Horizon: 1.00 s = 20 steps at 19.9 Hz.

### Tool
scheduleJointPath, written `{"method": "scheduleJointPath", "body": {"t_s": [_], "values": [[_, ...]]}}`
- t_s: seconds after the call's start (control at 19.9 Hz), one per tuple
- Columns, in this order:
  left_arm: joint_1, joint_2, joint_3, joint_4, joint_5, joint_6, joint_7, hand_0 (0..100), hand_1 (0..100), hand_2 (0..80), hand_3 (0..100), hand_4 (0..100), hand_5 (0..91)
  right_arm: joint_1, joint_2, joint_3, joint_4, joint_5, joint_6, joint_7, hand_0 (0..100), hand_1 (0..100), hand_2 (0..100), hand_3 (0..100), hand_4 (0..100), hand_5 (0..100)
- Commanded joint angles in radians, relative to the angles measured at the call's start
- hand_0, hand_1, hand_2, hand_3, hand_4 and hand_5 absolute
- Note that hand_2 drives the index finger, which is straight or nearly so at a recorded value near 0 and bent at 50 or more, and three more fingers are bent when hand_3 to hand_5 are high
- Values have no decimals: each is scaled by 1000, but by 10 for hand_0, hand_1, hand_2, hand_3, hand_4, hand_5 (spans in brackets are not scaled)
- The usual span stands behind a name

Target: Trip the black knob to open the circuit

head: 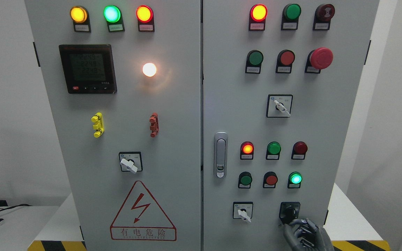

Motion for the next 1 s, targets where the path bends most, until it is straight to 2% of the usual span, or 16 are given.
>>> {"method": "scheduleJointPath", "body": {"t_s": [0.0,0.95], "values": [[0,1,0,0,-31,-1,1,120,389,0,0,0,0,-6,4,11,0,0,-3,5,481,793,522,850,759,777],[0,1,0,0,-31,-1,1,120,389,0,0,0,0,2,4,-6,3,1,-4,8,479,790,515,851,760,776]]}}
